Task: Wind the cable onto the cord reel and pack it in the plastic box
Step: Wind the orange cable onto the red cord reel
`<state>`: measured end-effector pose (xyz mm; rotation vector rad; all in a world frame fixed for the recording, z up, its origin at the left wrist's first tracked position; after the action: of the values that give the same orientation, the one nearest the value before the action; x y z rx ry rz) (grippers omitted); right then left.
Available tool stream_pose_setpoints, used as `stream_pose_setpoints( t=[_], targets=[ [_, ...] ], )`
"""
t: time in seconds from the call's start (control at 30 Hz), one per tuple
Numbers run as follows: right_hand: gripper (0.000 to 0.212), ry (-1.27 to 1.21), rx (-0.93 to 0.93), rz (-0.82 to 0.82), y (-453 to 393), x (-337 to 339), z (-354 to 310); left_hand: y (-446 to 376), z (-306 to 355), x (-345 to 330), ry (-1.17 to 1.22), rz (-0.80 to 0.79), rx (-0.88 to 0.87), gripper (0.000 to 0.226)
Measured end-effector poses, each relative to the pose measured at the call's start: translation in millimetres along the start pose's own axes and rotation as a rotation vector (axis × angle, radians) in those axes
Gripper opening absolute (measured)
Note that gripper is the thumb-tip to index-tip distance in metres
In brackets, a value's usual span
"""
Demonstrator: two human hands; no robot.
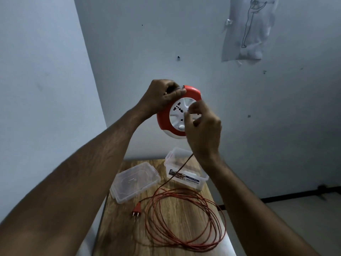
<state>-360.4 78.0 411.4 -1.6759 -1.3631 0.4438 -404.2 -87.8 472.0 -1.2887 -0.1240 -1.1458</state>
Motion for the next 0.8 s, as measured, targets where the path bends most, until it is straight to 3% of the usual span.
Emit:
stream_pose_setpoints(
  t=[0.03,0.1,0.27,0.47,0.8],
  targets=[
    [0.017,0.194,0.211,-0.095,4.5,-8.9,-9.1,0.5,-0.5,0.0,0.002,-0.009,-0.001,0.038],
    [0.036,0.441,0.409,-0.316,14.8,-27.8,-7.6,0.8,-0.5,-0.6,0.007,-0.023,-0.012,0.038],
    [0.058,0.634,0.492,-0.517,14.5,-28.0,1.6,0.1,3.1,-2.2,0.024,-0.062,-0.032,0.037],
    [0.052,0.729,0.579,-0.450,7.2,-28.3,6.3,-4.0,11.4,-12.6,0.064,-0.115,-0.023,0.036],
    [0.051,0.659,0.542,-0.299,9.5,-21.2,-0.8,-7.7,28.6,-10.8,0.054,-0.084,-0.101,0.036]
  ],
)
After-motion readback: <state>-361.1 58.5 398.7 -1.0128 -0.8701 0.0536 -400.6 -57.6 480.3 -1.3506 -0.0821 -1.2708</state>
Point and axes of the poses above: each hand's wrist, its own y-axis away from the middle knuckle, its own x-axis out of the back of the hand, z = x × y, the point moved 8 cm from there along -y, towards the middle knuckle, and after that the axes turned 2 degrees about -z, right-handed, at the moved point
